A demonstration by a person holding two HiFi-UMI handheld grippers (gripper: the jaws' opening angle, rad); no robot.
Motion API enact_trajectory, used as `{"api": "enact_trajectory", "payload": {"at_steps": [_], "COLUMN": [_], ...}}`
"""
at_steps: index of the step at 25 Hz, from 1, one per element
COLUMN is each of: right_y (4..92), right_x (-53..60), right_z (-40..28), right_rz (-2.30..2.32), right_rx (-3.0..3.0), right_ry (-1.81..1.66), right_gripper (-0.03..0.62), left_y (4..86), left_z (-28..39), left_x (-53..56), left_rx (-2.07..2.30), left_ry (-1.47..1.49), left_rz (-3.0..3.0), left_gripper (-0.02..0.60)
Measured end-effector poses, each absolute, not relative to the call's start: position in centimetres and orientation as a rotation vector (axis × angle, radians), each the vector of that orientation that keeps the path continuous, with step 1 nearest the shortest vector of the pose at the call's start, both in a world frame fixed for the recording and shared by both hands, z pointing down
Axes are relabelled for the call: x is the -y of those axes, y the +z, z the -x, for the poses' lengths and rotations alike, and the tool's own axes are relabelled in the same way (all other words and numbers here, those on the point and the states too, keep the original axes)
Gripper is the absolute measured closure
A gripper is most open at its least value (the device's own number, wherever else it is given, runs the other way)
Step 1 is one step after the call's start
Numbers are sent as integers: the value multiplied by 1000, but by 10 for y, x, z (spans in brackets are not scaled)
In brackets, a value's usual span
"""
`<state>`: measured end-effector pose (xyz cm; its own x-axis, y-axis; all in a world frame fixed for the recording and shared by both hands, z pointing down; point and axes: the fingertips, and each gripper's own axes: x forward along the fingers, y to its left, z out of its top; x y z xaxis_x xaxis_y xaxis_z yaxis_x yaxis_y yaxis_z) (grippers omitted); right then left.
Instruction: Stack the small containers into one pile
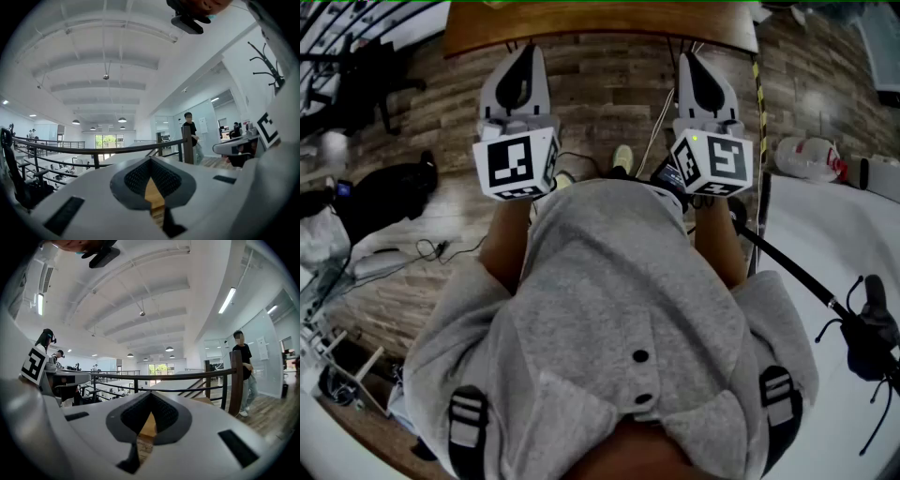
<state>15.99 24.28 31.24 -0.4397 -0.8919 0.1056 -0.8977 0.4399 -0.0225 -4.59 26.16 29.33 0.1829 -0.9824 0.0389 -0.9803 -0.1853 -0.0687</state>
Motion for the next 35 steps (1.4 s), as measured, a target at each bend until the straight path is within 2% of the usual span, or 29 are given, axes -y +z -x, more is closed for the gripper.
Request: {"api": "enact_trajectory", "payload": {"at_steps": [29,35], "right_y": [319,312], "right_x": [-177,-171], "right_z": [-205,-201], "right_rz": [-1421,-1421], "right_rx": [2796,2804], "right_ry": [189,191], "right_gripper": [585,585], "left_y": [292,283], "left_z": [-36,-34], "left_x": [-206,-204], "left_rx": [-2044,-2055], "left_ry": [-188,-196], "left_rz": [2347,2333], "left_gripper": [569,569]}}
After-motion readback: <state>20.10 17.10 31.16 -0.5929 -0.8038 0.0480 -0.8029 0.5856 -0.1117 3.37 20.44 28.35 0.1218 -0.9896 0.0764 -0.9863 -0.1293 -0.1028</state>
